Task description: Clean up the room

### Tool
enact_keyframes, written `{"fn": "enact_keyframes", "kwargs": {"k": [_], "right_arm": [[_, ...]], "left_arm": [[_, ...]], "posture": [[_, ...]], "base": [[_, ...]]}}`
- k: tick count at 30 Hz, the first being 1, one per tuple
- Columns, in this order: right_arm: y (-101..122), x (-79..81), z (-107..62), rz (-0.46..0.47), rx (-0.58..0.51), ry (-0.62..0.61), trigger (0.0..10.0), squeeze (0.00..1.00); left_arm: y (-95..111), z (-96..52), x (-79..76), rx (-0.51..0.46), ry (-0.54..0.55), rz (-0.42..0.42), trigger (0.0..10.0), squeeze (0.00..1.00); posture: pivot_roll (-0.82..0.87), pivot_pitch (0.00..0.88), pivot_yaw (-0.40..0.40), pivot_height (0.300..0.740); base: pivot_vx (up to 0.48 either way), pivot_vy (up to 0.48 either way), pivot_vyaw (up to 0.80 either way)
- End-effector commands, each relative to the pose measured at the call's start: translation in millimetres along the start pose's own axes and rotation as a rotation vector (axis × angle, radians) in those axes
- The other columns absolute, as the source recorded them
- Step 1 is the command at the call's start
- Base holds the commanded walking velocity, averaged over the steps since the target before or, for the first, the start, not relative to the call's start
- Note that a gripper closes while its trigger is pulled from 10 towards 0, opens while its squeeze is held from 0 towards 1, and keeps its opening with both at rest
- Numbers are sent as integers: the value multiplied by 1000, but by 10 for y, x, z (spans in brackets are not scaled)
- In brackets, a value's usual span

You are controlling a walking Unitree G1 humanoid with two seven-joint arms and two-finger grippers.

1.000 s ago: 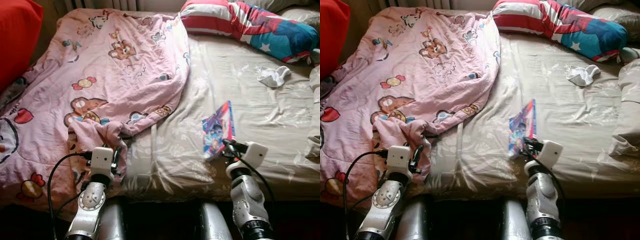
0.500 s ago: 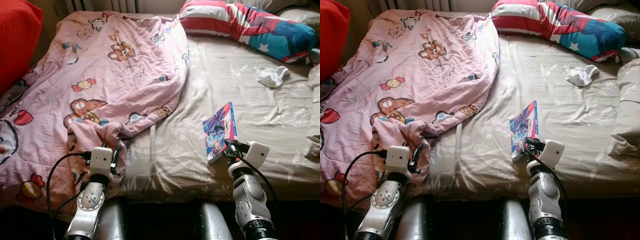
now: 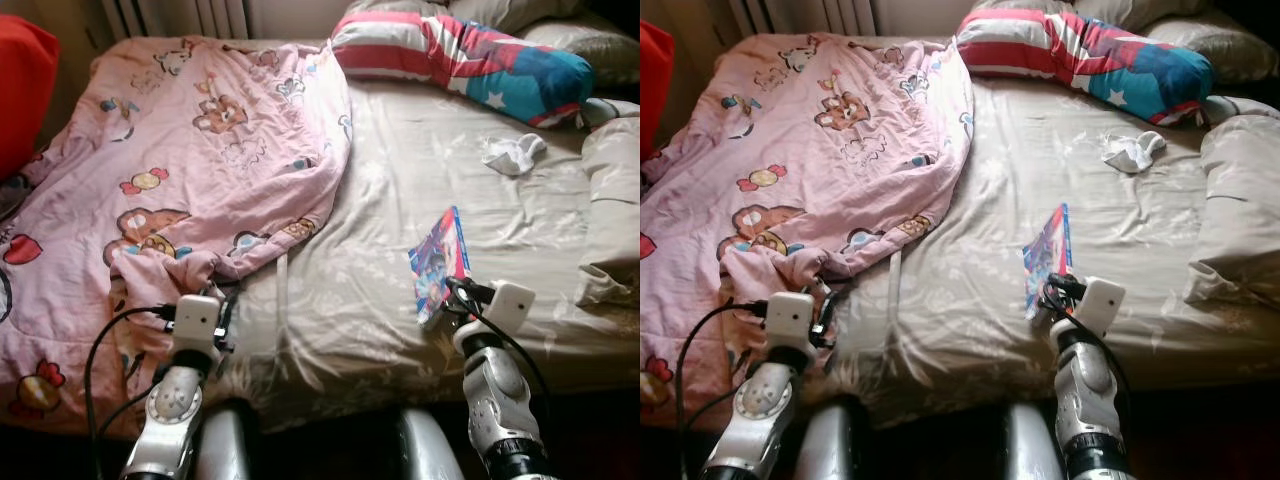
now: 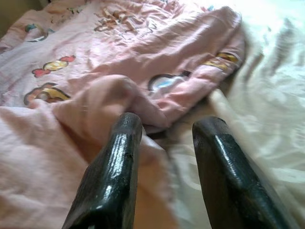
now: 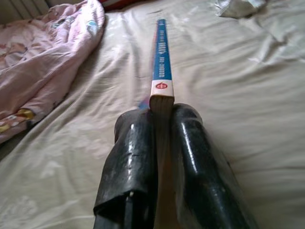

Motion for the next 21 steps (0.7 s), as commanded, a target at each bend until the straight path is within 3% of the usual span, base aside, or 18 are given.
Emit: {"fn": "enact_keyframes", "kwargs": {"k": [1,12,21], "right_arm": [[58,-29,5,-1,-28,-7,10000,0],[126,-30,51,-5,-41,-5,10000,0],[91,-21,48,-16,-23,3,10000,0]], "left_arm": [[-5,-9,-32,0,-14,-4,10000,0],[6,6,-18,-4,-14,-2,10000,0],[15,15,-12,-7,-13,-2,10000,0]], "posture": [[35,114,-21,562],[37,112,-16,562],[37,110,-14,607]], "base": [[0,-289,0],[0,-298,0],[0,-300,0]]}}
Point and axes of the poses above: a point about 5 cm out from each wrist's last joint towards the gripper, its own z axis pointing out of the wrist towards the gripper, its own y axis along the axis of the wrist's last joint, x = y × z, the point moved 1 cm from there along z, pointing out of the wrist towards the gripper, and after that the axes turned 15 degrees about z, right-handed, at the moved point
